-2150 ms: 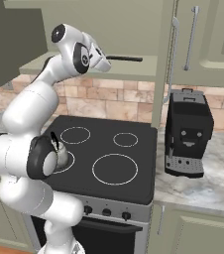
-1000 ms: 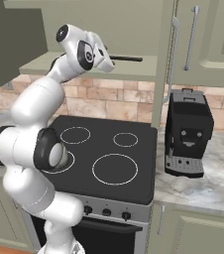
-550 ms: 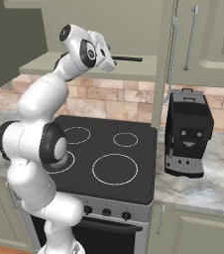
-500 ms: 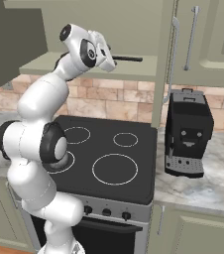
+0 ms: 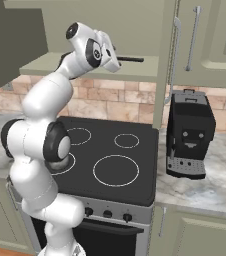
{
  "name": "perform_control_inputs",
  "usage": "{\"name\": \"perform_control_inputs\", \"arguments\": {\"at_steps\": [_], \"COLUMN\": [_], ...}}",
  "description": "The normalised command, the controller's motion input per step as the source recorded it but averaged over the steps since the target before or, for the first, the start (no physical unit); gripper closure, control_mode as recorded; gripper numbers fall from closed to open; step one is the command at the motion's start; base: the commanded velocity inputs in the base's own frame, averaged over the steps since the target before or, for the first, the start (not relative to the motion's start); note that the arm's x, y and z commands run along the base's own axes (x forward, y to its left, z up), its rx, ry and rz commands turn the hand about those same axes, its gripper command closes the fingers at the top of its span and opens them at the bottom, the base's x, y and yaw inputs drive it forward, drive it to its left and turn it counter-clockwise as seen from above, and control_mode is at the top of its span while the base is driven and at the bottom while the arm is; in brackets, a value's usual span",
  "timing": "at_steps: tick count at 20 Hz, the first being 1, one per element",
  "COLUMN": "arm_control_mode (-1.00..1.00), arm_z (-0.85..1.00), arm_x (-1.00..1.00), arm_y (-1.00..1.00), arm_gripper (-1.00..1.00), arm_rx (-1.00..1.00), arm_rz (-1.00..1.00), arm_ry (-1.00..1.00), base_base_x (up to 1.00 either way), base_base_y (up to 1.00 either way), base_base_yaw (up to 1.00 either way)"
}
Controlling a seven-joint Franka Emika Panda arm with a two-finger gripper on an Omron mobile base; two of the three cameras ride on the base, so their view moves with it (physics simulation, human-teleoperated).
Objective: Pick the pan from the cabinet and place it on the stove. Then turn on the stove burner for the pan.
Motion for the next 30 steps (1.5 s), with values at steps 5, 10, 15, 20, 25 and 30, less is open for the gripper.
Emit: {"name": "perform_control_inputs", "arguments": {"at_steps": [5, 10, 15, 20, 25, 30], "arm_control_mode": [-1.0, -1.0, -1.0, -1.0, -1.0, -1.0], "arm_z": [0.0, 0.0, 0.0, -0.06, -0.09, -0.09], "arm_x": [0.11, 0.2, 0.24, 0.24, 0.18, 0.1], "arm_y": [-0.09, 0.0, 0.0, 0.0, 0.0, 0.0], "arm_gripper": [-1.0, -1.0, -1.0, -1.0, -1.0, -1.0], "arm_rx": [0.05, 0.05, 0.02, 0.0, 0.0, 0.0], "arm_rz": [0.0, -0.03, -0.04, -0.04, -0.04, -0.03], "arm_ry": [0.03, 0.03, 0.02, 0.01, 0.01, 0.02], "base_base_x": [0.0, 0.0, 0.0, 0.0, 0.0, 0.0], "base_base_y": [0.0, 0.0, 0.0, 0.0, 0.0, 0.0], "base_base_yaw": [0.0, 0.0, 0.0, 0.0, 0.0, 0.0]}}
